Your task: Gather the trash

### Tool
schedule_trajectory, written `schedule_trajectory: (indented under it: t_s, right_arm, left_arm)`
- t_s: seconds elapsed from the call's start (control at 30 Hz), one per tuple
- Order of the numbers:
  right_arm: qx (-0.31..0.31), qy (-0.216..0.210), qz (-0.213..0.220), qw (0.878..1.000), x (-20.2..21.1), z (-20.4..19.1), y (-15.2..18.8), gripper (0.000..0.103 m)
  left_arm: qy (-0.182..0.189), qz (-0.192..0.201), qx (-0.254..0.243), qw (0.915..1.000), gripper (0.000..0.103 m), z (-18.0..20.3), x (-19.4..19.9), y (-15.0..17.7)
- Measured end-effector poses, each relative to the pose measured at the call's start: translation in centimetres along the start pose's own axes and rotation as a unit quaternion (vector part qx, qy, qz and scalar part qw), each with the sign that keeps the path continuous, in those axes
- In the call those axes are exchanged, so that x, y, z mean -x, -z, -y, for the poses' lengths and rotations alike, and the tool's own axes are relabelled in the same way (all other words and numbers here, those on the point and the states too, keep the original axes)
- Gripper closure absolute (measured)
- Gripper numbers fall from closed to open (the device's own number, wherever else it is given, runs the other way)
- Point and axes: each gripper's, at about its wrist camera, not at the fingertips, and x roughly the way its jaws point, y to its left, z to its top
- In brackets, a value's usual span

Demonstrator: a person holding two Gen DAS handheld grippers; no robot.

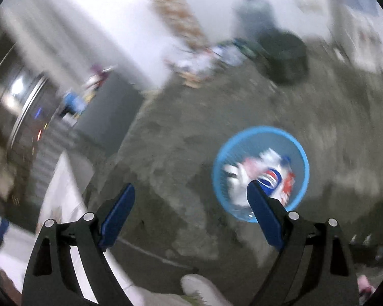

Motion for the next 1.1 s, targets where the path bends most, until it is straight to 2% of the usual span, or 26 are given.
schedule_trajectory:
  t_s: [0.07,0.1,0.17,0.2,0.3,0.43,0.53,0.63,0.7,0.77,0.87,1.1]
  right_arm:
    - [0.054,-0.012,0.018,0.998,2.4,-3.7,1.0,0.010]
    - [0.087,-0.023,0.033,0.995,3.9,-5.9,1.8,0.008]
    - [0.149,-0.033,0.062,0.986,6.5,-9.7,3.8,0.006]
    - [0.172,-0.030,0.075,0.982,7.5,-11.2,4.7,0.006]
    - [0.241,-0.016,0.109,0.964,10.2,-15.3,8.0,0.006]
    - [0.303,-0.048,0.119,0.944,12.8,-19.2,12.4,0.006]
    - [0.348,-0.031,0.088,0.933,12.9,-20.9,15.8,0.006]
    - [0.385,-0.014,0.029,0.923,11.7,-21.8,19.0,0.006]
    - [0.394,-0.006,-0.001,0.919,11.2,-21.6,20.5,0.006]
    - [0.400,0.007,-0.017,0.916,11.0,-21.4,21.5,0.006]
    - [0.399,0.027,-0.029,0.916,10.4,-20.6,21.9,0.006]
    - [0.377,0.071,-0.030,0.923,9.4,-18.9,20.4,0.006]
  left_arm:
    - [-0.063,0.027,0.018,0.9975,0.009,-1.2,3.3,0.9]
    - [-0.110,0.043,0.030,0.9925,0.009,-2.2,5.4,1.9]
    - [-0.176,0.057,0.036,0.9820,0.009,-3.0,7.9,3.2]
    - [-0.222,0.060,0.040,0.9723,0.009,-3.5,9.6,4.3]
    - [-0.281,0.056,0.070,0.9556,0.009,-4.9,13.0,7.0]
    - [-0.326,0.036,0.125,0.9365,0.009,-7.2,15.9,10.6]
    - [-0.343,0.012,0.159,0.9256,0.009,-8.5,16.6,14.0]
    - [-0.338,-0.027,0.177,0.9241,0.009,-9.0,16.3,16.6]
    - [-0.338,-0.057,0.168,0.9242,0.009,-9.0,15.6,17.1]
    - [-0.337,-0.068,0.153,0.9265,0.009,-8.7,15.3,17.2]
    - [-0.335,-0.073,0.138,0.9294,0.009,-8.0,14.8,17.3]
    - [-0.327,-0.097,0.119,0.9326,0.009,-7.1,12.3,17.5]
